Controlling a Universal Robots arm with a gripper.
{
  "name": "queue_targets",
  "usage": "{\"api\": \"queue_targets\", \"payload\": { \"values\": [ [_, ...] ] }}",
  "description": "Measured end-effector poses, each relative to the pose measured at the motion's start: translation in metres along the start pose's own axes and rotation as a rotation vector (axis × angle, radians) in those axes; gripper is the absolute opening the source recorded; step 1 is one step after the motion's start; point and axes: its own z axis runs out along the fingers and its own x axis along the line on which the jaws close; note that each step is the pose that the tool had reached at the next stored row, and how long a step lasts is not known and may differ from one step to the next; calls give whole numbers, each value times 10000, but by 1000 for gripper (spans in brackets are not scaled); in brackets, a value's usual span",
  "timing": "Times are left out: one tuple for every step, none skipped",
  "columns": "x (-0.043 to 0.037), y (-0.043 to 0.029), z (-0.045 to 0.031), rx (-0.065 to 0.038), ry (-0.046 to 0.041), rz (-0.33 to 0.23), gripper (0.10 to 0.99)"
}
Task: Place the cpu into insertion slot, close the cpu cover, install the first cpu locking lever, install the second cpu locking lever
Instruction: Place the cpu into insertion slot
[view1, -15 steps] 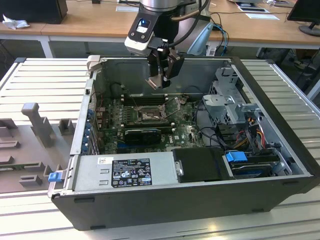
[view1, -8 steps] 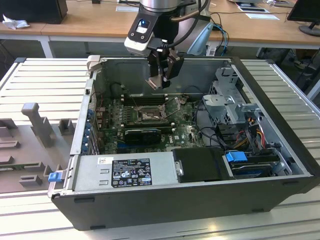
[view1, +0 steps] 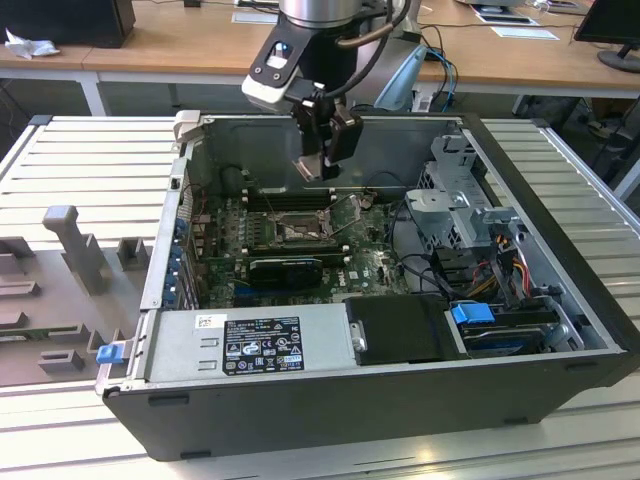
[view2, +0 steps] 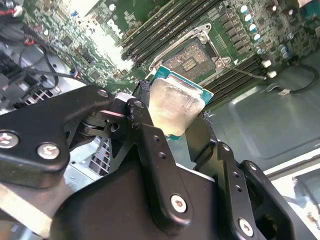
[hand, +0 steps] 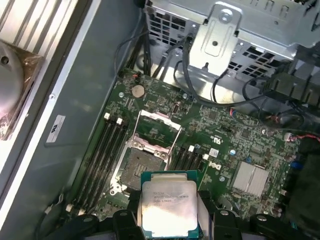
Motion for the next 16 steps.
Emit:
{"api": "queue_targets", "payload": {
  "values": [
    [0,0,4,-3,-14,154,533],
    [0,-1,8,-7,-32,365,533],
    [0,-1,11,-9,-41,476,533],
    [0,-1,13,-10,-48,546,533],
    [0,-1,17,-12,-59,672,533],
    [0,-2,22,-15,-71,809,533],
    [-1,-2,25,-16,-77,881,533],
    [0,-2,26,-16,-81,927,533],
    [-1,-2,28,-18,-85,975,533],
    [-1,-3,31,-19,-91,1043,533],
    [-1,-3,32,-20,-94,1079,533],
    [-1,-3,34,-20,-99,1130,533],
    [-1,-3,36,-21,-103,1170,533],
    [-1,-3,39,-23,-108,1235,533],
    [-1,-4,41,-23,-111,1274,533],
    [-1,-4,44,-25,-114,1313,533]
  ]
}}
